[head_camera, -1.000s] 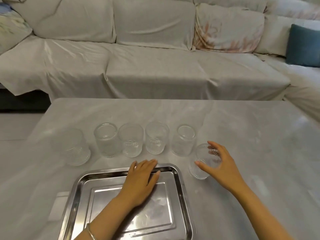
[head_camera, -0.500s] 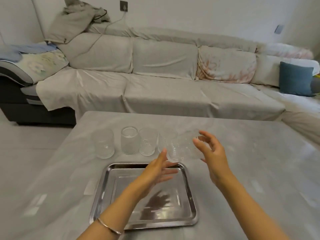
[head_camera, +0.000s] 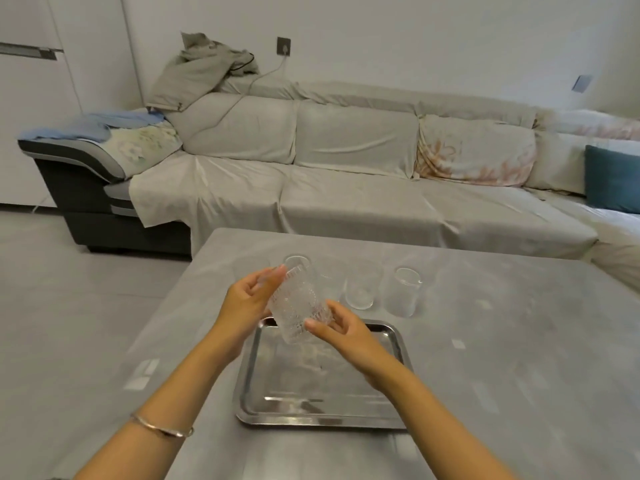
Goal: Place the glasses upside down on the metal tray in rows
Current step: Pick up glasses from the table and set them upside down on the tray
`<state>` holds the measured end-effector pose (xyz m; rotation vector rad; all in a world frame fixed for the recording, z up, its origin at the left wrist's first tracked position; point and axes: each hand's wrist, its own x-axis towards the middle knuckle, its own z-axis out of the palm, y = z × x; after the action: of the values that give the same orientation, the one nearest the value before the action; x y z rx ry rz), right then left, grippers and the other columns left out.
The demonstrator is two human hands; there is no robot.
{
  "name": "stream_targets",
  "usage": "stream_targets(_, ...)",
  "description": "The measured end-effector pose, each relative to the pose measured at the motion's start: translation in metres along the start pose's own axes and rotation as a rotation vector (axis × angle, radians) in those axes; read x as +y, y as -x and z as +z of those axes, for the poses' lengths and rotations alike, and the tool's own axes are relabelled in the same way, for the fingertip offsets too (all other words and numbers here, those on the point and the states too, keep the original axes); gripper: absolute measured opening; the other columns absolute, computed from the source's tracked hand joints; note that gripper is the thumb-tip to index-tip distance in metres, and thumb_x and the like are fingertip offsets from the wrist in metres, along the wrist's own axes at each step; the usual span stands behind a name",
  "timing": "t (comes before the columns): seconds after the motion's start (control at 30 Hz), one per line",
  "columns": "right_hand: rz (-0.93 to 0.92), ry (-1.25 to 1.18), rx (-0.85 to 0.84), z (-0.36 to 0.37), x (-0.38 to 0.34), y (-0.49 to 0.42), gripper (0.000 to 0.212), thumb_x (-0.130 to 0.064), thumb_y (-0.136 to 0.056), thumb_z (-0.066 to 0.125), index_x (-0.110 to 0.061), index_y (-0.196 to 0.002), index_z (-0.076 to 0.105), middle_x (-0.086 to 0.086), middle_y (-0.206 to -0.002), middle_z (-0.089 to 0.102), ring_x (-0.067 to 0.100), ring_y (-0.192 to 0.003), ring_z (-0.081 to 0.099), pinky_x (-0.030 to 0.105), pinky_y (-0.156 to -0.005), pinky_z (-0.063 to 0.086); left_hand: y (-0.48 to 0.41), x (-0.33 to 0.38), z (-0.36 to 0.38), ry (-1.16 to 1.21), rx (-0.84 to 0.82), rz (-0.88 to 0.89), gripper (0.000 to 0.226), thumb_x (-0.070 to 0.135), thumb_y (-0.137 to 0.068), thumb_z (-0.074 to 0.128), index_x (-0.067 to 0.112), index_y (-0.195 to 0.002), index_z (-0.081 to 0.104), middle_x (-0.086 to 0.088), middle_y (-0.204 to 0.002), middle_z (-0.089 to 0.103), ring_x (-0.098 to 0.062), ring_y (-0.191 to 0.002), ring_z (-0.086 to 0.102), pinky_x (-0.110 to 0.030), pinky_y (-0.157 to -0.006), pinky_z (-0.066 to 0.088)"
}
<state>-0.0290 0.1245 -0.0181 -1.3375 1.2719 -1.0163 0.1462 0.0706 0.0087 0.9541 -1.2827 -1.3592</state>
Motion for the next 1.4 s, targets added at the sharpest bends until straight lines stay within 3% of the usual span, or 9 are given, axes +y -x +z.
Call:
stream_targets(0.13, 0.015, 0.021, -0.021, 0.012, 0.008, -0.019, 0.047, -0.06, -0.071, 0.066, -0.037, -0.111, 0.061, -0.017, -0.111, 0.069, -0.003, -0.105, 0.062, 0.013, -0.083, 0.049, -0.01, -0.011, -0.014, -0.076, -0.037, 0.038, 0.051, 0.05, -0.067, 0.066, 0.027, -0.112, 0.062, 0.012, -0.094, 0.075, -0.005, -0.087, 0.07, -0.015, -0.061, 0.053)
stream_targets(0.4, -0.025, 0.133, 0.014, 0.013, 0.045, -0.053, 0.044, -0.048, -0.073, 0.073, -0.04, -0.114, 0.058, -0.019, -0.117, 0.065, -0.004, -0.111, 0.058, 0.025, -0.103, 0.042, -0.031, -0.05, -0.03, -0.125, -0.111, -0.001, 0.058, 0.053, -0.069, 0.066, 0.035, -0.123, 0.054, 0.013, -0.115, 0.067, -0.001, -0.105, 0.062, -0.013, -0.078, 0.052)
stream_targets(0.5, -0.052, 0.185, 0.041, 0.013, 0.059, -0.062, 0.061, -0.058, -0.067, 0.071, -0.039, -0.123, 0.054, -0.019, -0.123, 0.061, -0.004, -0.115, 0.055, 0.025, -0.103, 0.041, -0.037, -0.063, -0.032, -0.154, -0.131, -0.022, 0.059, 0.051, -0.07, 0.067, 0.036, -0.126, 0.051, 0.011, -0.121, 0.063, -0.004, -0.111, 0.06, -0.014, -0.081, 0.051)
stream_targets(0.67, -0.065, 0.211, 0.054, 0.015, 0.08, -0.067, 0.055, -0.064, -0.063, 0.07, -0.056, -0.114, 0.049, -0.034, -0.118, 0.056, -0.017, -0.111, 0.049, 0.001, -0.079, 0.042, -0.041, -0.08, -0.033, -0.186, -0.175, -0.049, 0.064, 0.054, -0.068, 0.069, 0.042, -0.127, 0.048, 0.014, -0.13, 0.056, -0.004, -0.119, 0.053, -0.023, -0.095, 0.047)
stream_targets(0.73, -0.082, 0.216, 0.085, 0.016, 0.086, -0.067, 0.055, -0.065, -0.063, 0.07, -0.057, -0.113, 0.049, -0.04, -0.114, 0.057, -0.016, -0.111, 0.05, -0.001, -0.081, 0.04, -0.041, -0.083, -0.032, -0.199, -0.198, -0.053, 0.061, 0.054, -0.068, 0.07, 0.047, -0.124, 0.048, 0.019, -0.129, 0.055, 0.001, -0.119, 0.051, -0.017, -0.092, 0.046)
stream_targets(0.9, -0.101, 0.151, 0.104, 0.014, 0.103, -0.07, 0.059, -0.053, -0.067, 0.075, -0.046, -0.121, 0.053, -0.023, -0.121, 0.063, 0.0, -0.114, 0.058, 0.018, -0.093, 0.048, -0.041, -0.089, -0.028, -0.188, -0.218, -0.081, 0.063, 0.049, -0.068, 0.072, 0.043, -0.126, 0.049, 0.018, -0.13, 0.055, 0.001, -0.12, 0.051, -0.017, -0.092, 0.046)
stream_targets(1.07, -0.112, 0.158, 0.118, 0.017, 0.113, -0.069, 0.066, -0.055, -0.064, 0.075, -0.04, -0.125, 0.052, -0.016, -0.123, 0.062, -0.001, -0.112, 0.058, 0.018, -0.093, 0.048, -0.04, -0.095, -0.029, -0.194, -0.223, -0.108, 0.063, 0.046, -0.066, 0.074, 0.046, -0.125, 0.05, 0.018, -0.131, 0.054, -0.002, -0.122, 0.05, -0.026, -0.101, 0.044)
stream_targets(1.2, -0.13, 0.204, 0.126, 0.019, 0.115, -0.07, 0.065, -0.062, -0.063, 0.071, -0.048, -0.122, 0.048, -0.013, -0.124, 0.061, -0.001, -0.113, 0.057, 0.019, -0.095, 0.048, -0.04, -0.097, -0.034, -0.169, -0.234, -0.13, 0.058, 0.047, -0.062, 0.076, 0.055, -0.115, 0.053, 0.025, -0.124, 0.057, 0.004, -0.117, 0.053, -0.017, -0.09, 0.048)
stream_targets(1.4, -0.149, 0.236, 0.13, 0.021, 0.118, -0.071, 0.061, -0.064, -0.064, 0.069, -0.054, -0.12, 0.047, -0.016, -0.124, 0.06, -0.001, -0.114, 0.056, 0.02, -0.096, 0.048, -0.042, -0.096, -0.039, -0.145, -0.244, -0.154, 0.068, 0.043, -0.064, 0.076, 0.044, -0.127, 0.049, 0.016, -0.134, 0.053, -0.003, -0.122, 0.051, -0.021, -0.095, 0.048)
